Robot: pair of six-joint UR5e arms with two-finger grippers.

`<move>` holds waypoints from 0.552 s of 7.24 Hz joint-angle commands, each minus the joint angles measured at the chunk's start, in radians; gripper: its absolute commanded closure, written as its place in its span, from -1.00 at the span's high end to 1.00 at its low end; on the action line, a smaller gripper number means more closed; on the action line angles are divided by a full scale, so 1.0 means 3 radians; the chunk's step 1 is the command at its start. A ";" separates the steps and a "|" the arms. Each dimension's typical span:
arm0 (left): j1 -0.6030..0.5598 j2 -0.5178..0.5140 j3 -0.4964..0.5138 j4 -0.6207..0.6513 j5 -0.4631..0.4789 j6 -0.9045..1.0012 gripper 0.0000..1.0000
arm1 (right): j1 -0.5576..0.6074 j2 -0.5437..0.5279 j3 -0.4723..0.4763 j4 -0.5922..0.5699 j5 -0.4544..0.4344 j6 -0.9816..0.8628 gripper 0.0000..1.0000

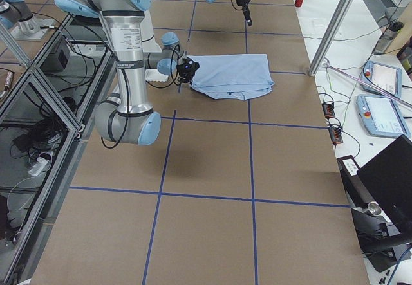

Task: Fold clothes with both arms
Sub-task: 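Move the left gripper to the shirt corner nearest the robot and grasp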

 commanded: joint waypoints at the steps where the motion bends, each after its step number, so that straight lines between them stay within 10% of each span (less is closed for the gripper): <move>1: 0.0183 0.0038 -0.0207 0.0005 -0.0014 -0.0425 0.10 | 0.0003 -0.0034 0.0162 -0.0025 0.0099 0.0052 -1.00; 4: 0.0755 0.0416 -0.0612 0.0005 -0.0096 -0.1604 0.17 | -0.0027 -0.0166 0.0331 -0.0030 0.0365 0.0083 -1.00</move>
